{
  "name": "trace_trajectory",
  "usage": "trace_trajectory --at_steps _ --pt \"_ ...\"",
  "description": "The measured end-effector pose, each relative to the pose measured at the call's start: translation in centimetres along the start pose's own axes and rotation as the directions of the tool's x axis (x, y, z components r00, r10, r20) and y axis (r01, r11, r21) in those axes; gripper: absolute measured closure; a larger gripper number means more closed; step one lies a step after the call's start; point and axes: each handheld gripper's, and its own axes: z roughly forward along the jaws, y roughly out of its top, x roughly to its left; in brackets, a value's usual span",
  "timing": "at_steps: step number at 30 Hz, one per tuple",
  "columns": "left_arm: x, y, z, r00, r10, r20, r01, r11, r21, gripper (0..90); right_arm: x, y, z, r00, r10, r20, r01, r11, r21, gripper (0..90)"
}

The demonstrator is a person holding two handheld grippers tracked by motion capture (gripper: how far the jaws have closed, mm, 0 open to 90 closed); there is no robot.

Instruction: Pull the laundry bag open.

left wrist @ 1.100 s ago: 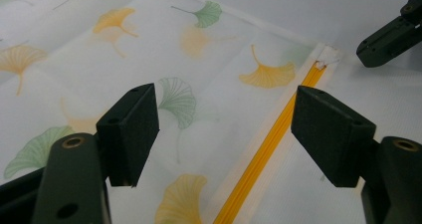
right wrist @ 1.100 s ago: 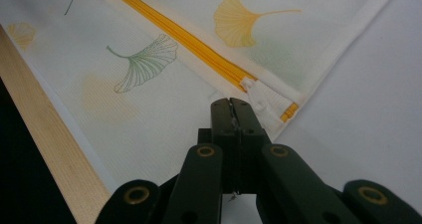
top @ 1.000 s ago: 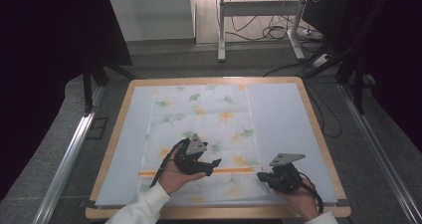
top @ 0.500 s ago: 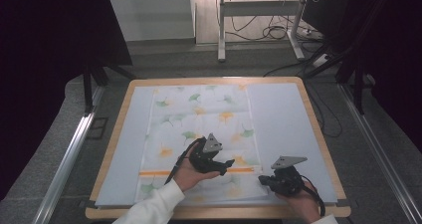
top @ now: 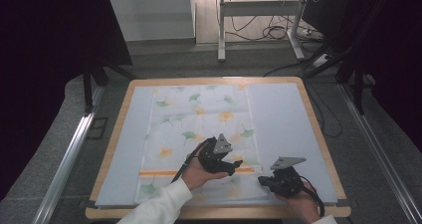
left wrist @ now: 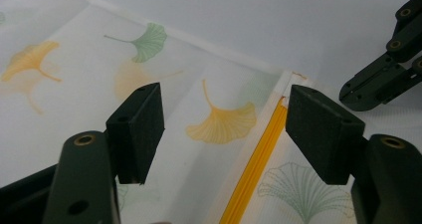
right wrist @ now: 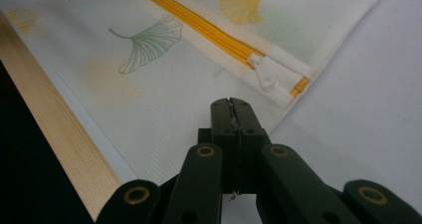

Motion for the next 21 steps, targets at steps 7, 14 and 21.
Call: trace_trajectory --at_steps 7,14,21 --pt "-0.4 0.3 0.6 0.9999 0.003 0.010 -0.003 1.0000 -0.003 32.5 0.1 -0.3 0.0 1.0000 0.000 -0.001 0.000 1.000 0.007 88.8" --pt "-0.5 0.5 1.1 0.9998 0.010 0.016 -0.010 0.9999 -0.002 33.3 0.3 -0.4 0.2 0.9999 -0.014 0.006 0.014 1.000 0.026 88.8" --pt "-1.0 0.6 2.2 0.9992 0.032 0.026 -0.033 0.9993 0.016 35.4 0.4 -0.4 0.2 0.9998 -0.019 0.009 0.018 1.000 0.025 88.8"
